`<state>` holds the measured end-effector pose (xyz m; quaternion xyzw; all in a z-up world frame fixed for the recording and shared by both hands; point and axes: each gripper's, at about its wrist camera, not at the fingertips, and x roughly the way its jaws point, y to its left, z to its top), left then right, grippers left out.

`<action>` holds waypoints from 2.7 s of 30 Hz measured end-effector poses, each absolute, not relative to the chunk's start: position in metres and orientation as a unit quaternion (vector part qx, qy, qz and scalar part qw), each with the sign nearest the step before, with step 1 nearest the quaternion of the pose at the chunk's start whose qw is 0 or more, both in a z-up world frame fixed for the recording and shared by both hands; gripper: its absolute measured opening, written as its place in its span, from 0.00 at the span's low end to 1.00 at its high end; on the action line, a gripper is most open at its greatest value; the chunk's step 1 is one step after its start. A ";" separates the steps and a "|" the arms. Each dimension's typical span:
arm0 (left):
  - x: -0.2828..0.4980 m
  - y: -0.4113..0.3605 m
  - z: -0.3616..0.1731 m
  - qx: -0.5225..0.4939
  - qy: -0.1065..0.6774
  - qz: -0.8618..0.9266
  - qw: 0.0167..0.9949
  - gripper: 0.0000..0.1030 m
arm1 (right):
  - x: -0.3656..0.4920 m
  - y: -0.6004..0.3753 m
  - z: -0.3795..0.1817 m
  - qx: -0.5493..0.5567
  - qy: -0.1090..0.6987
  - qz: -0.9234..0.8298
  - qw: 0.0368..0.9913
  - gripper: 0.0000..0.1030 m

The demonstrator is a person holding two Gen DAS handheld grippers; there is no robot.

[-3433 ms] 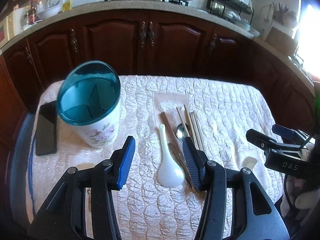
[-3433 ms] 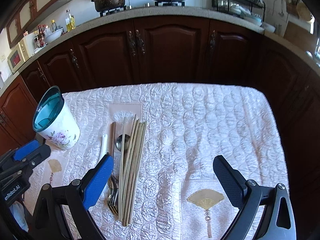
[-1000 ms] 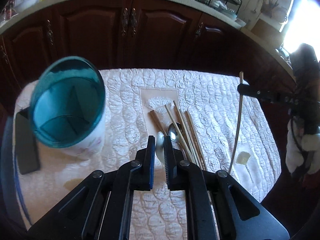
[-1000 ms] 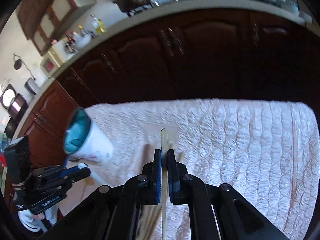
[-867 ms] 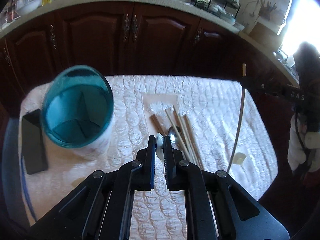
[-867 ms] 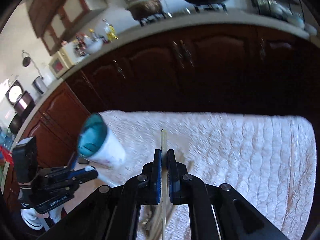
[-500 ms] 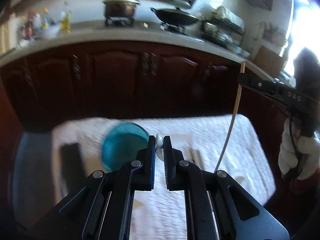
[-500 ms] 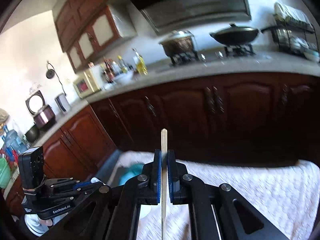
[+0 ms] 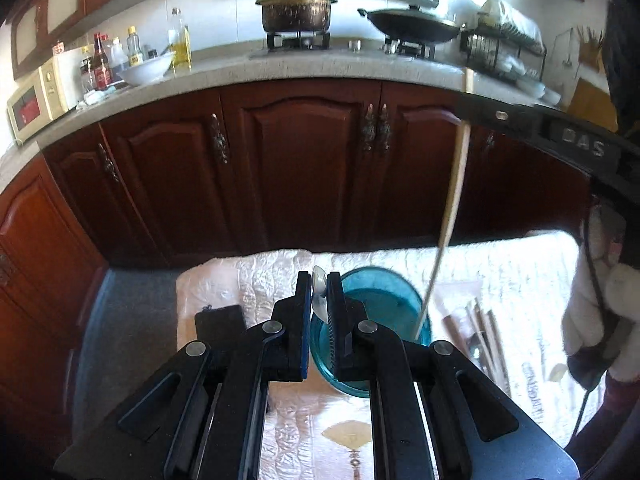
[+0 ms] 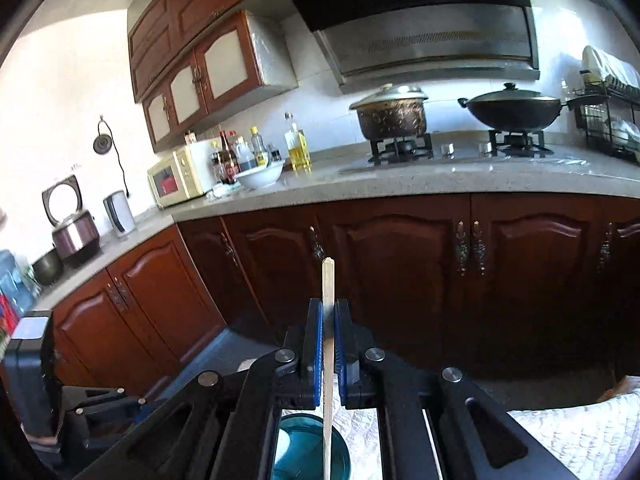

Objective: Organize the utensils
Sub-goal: 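Drop the spoon into the teal-topped holder with the left tool while the right tool drops the chopstick in, then move both open tools back over the utensils on the mat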

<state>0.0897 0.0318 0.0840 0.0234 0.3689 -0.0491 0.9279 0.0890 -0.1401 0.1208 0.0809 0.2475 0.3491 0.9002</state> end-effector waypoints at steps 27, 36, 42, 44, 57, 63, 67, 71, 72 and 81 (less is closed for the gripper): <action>0.110 0.024 0.014 -0.033 0.424 -0.032 0.905 0.27 | 0.101 -0.132 0.020 0.074 0.376 0.383 0.840 0.15; 0.089 0.017 0.034 -0.045 0.400 -0.040 0.915 0.36 | 0.082 -0.154 0.024 0.076 0.377 0.380 0.841 0.19; 0.072 -0.006 0.047 -0.035 0.380 -0.057 0.922 0.36 | 0.059 -0.180 0.029 0.071 0.374 0.365 0.850 0.25; 0.067 -0.016 0.049 -0.031 0.376 -0.063 0.924 0.36 | 0.050 -0.193 0.031 0.069 0.370 0.354 0.856 0.26; 0.038 -0.085 0.054 -0.005 0.361 -0.100 0.927 0.37 | 0.006 -0.277 0.034 0.068 0.367 0.275 0.886 0.35; 0.029 -0.106 0.051 0.008 0.361 -0.110 0.926 0.37 | -0.008 -0.305 0.028 0.070 0.371 0.252 0.891 0.36; 0.023 -0.116 0.048 0.015 0.362 -0.117 0.925 0.37 | -0.014 -0.315 0.024 0.070 0.376 0.242 0.892 0.36; 0.021 -0.122 0.047 0.019 0.363 -0.121 0.924 0.37 | -0.017 -0.323 0.019 0.072 0.383 0.236 0.890 0.37; 0.021 -0.122 0.046 0.019 0.364 -0.121 0.923 0.37 | -0.018 -0.324 0.018 0.072 0.384 0.234 0.890 0.37; 0.021 -0.123 0.037 0.020 0.371 -0.119 0.921 0.37 | -0.019 -0.330 0.008 0.075 0.396 0.227 0.886 0.39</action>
